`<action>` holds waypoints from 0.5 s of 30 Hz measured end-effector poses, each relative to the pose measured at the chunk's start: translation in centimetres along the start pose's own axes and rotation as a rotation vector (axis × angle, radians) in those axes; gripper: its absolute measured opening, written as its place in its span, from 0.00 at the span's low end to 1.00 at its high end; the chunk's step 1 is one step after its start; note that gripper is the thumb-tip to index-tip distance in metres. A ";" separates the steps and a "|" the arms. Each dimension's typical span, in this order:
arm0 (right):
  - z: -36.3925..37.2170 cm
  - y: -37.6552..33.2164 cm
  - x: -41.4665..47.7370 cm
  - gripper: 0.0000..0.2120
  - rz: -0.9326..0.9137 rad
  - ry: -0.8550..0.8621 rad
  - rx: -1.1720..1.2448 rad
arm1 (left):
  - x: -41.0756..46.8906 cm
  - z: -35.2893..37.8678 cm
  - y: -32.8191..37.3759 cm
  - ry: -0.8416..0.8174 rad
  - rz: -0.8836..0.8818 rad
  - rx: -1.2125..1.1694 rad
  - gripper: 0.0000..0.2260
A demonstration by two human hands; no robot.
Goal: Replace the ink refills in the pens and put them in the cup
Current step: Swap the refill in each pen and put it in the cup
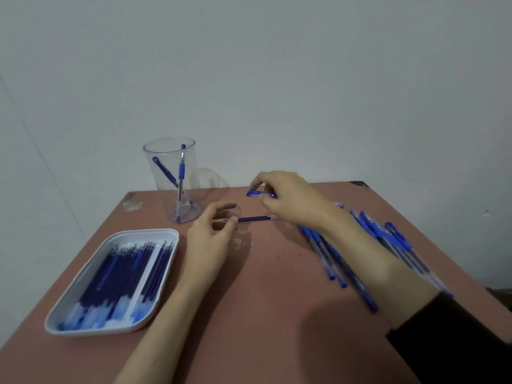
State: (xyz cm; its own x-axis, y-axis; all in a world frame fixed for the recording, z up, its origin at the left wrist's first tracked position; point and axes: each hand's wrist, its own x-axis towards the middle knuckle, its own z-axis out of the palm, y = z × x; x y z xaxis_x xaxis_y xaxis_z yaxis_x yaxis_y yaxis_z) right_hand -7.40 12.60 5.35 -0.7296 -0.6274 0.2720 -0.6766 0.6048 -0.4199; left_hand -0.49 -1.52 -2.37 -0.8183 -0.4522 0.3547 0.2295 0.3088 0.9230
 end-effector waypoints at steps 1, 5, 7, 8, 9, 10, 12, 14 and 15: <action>1.0 0.0 0.1 0.14 -0.017 0.003 -0.029 | 0.0 -0.3 0.0 0.015 0.014 0.008 0.12; 4.0 0.3 -0.6 0.15 -0.054 0.082 0.003 | 0.1 -0.7 -0.1 0.049 0.063 0.068 0.12; 4.8 0.3 -0.9 0.14 -0.077 0.121 0.019 | 0.3 -0.7 -0.3 0.042 0.050 0.052 0.11; 5.0 0.4 -1.0 0.13 -0.087 0.136 0.042 | 0.3 -0.6 -0.3 0.041 0.032 0.044 0.11; 5.2 0.5 -1.1 0.12 -0.095 0.147 0.065 | 0.4 -0.5 -0.3 0.040 0.014 0.034 0.11; 5.5 0.7 -1.1 0.11 -0.098 0.154 0.076 | 0.5 -0.5 -0.3 0.038 -0.002 0.018 0.11; 5.7 1.0 -1.2 0.10 -0.091 0.164 0.040 | 0.6 -0.5 -0.2 0.027 -0.026 -0.031 0.09; 5.9 1.1 -1.3 0.10 -0.079 0.179 0.002 | 0.7 -0.4 -0.2 0.008 -0.028 -0.039 0.08; 5.8 1.1 -1.5 0.10 -0.072 0.188 0.005 | 0.7 -0.3 -0.3 -0.002 -0.025 -0.029 0.08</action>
State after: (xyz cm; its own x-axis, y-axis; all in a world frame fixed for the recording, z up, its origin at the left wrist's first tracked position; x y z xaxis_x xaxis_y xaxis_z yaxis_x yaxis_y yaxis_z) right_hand -6.51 11.37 -0.53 -0.6854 -0.5660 0.4582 -0.7275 0.5592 -0.3976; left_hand -1.02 -2.20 -2.37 -0.8249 -0.4579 0.3315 0.2243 0.2733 0.9354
